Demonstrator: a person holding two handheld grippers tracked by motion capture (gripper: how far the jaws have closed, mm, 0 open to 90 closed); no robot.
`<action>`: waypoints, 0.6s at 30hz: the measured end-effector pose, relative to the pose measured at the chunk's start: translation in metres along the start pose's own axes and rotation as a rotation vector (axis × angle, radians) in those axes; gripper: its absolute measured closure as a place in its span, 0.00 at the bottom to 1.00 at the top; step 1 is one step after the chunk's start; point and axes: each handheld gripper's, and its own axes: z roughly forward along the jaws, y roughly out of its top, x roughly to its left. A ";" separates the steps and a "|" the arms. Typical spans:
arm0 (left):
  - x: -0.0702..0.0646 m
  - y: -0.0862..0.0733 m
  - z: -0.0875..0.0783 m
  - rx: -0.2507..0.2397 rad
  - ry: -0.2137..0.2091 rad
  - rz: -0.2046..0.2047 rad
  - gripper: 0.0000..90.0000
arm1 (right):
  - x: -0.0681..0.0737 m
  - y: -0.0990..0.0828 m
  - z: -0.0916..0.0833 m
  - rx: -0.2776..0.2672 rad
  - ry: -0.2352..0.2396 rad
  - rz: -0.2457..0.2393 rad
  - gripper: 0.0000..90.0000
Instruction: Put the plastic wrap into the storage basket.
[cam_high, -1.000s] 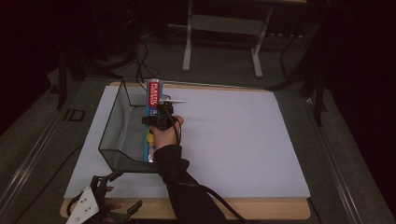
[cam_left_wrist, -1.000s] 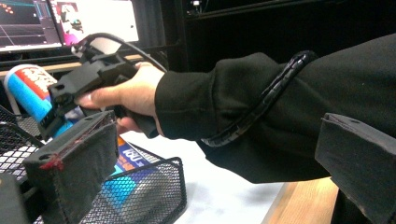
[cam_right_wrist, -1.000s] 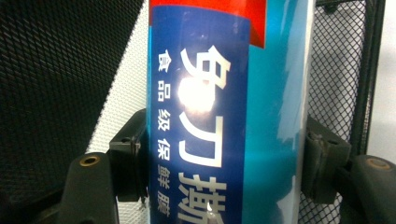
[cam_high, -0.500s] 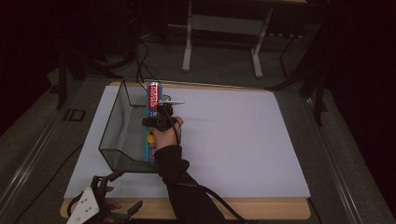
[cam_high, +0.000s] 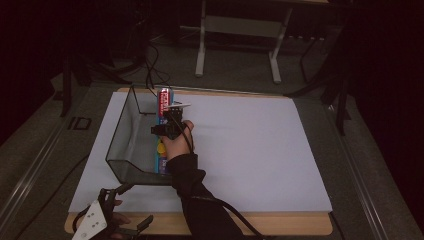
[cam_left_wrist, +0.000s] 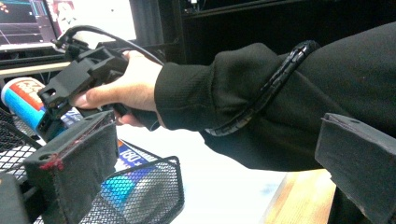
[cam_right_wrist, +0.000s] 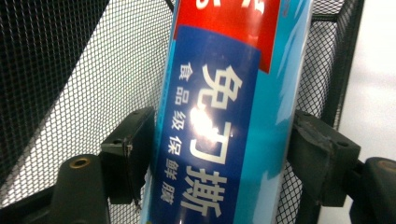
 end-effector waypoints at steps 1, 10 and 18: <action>0.000 0.000 0.000 0.000 0.000 0.000 0.00 | -0.002 0.001 -0.002 -0.001 0.008 0.006 0.30; 0.000 0.000 0.001 0.003 0.001 0.002 0.00 | -0.013 0.008 -0.011 0.020 0.028 -0.003 0.28; -0.001 -0.001 0.002 0.008 0.001 0.001 0.00 | -0.019 0.014 -0.026 0.027 0.038 -0.050 0.20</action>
